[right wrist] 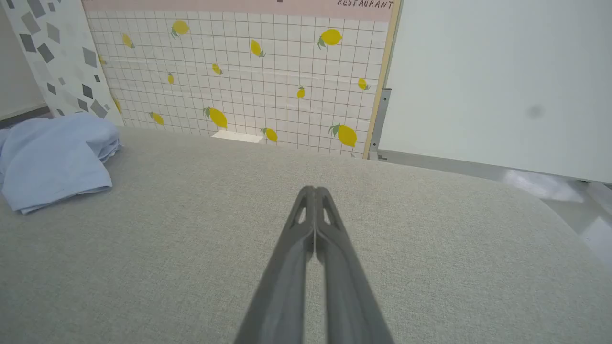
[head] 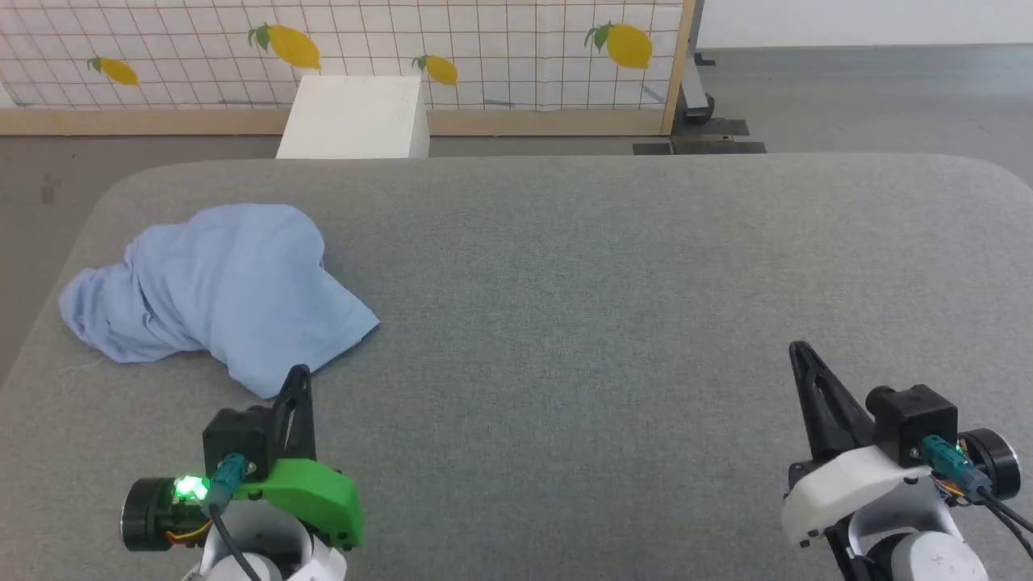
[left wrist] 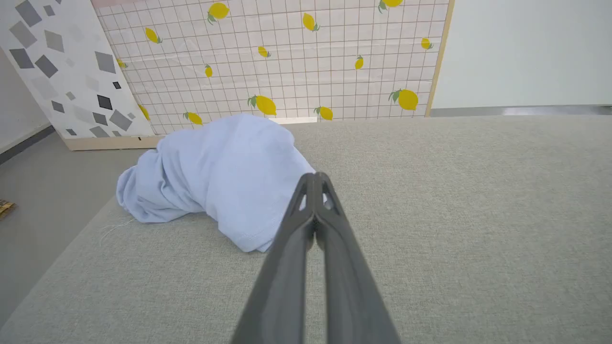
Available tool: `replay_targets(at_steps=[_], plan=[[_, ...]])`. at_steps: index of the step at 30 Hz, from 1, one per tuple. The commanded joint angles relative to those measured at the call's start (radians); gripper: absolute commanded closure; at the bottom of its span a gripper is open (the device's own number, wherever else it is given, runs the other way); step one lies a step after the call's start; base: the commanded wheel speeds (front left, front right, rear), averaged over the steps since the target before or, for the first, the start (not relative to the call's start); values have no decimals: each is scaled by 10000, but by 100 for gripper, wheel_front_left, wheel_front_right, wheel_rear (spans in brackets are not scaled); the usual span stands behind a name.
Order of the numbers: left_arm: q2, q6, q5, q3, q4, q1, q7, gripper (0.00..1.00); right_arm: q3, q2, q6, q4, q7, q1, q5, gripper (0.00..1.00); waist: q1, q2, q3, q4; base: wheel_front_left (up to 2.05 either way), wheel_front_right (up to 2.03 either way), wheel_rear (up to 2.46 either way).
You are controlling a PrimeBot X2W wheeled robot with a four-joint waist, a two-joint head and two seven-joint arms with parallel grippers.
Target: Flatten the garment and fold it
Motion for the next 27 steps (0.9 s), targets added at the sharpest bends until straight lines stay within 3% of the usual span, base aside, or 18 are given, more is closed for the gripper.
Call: replay_targets(at_steps=[1, 27], plan=[[-34, 30, 128, 30, -28, 137, 12, 100, 14, 13, -17, -51, 1, 152, -62, 100, 0, 0, 0, 0, 0, 0, 0], [-34, 30, 128, 30, -28, 137, 12, 100, 14, 13, -17, -51, 1, 152, -62, 100, 0, 0, 0, 0, 0, 0, 0]])
